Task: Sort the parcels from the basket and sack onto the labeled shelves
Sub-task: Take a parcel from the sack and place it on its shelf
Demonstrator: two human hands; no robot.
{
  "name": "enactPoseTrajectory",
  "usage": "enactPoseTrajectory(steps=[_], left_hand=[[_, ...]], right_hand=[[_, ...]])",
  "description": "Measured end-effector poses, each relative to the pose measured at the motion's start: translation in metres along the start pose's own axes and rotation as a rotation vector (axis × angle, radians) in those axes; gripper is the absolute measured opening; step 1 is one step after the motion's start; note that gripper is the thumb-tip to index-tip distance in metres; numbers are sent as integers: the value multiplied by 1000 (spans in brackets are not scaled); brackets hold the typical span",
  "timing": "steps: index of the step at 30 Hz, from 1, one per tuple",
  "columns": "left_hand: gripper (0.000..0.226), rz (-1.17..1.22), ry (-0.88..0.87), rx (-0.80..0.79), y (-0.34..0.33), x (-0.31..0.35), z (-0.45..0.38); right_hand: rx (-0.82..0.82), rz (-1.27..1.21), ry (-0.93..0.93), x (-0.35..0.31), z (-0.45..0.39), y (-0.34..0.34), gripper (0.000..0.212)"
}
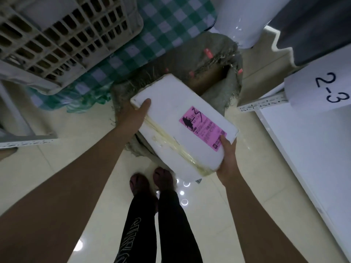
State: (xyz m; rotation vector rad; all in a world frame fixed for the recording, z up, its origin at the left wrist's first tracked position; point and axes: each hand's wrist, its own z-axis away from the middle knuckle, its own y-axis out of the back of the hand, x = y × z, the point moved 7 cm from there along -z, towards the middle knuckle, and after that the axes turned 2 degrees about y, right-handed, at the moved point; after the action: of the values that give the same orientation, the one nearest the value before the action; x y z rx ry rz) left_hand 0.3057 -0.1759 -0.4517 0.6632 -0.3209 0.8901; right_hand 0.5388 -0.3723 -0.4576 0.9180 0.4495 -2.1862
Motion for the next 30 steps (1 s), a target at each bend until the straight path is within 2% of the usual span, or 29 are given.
enactPoseTrajectory(steps=[5,8,11,17,23,30], left_hand=[[82,83,-99,-3,10,12,39],[72,118,-155,-30,12,18,66],[64,76,-200,-38,13,23,91],[68,-41,-255,-72,15,18,136],[68,-240,-290,-71,-8,1,177],[67,-416,-335,-185,-90,-36,238]], right_hand=[[-2,-97,108,-13,35,13,59],[39,-156,171,-18,65,22,58],[85,-203,202,-16,97,31,57],[159,-306,236,-2,158,49,55],[250,-401,217,42,214,81,52],[389,-583,171,125,283,147,58]])
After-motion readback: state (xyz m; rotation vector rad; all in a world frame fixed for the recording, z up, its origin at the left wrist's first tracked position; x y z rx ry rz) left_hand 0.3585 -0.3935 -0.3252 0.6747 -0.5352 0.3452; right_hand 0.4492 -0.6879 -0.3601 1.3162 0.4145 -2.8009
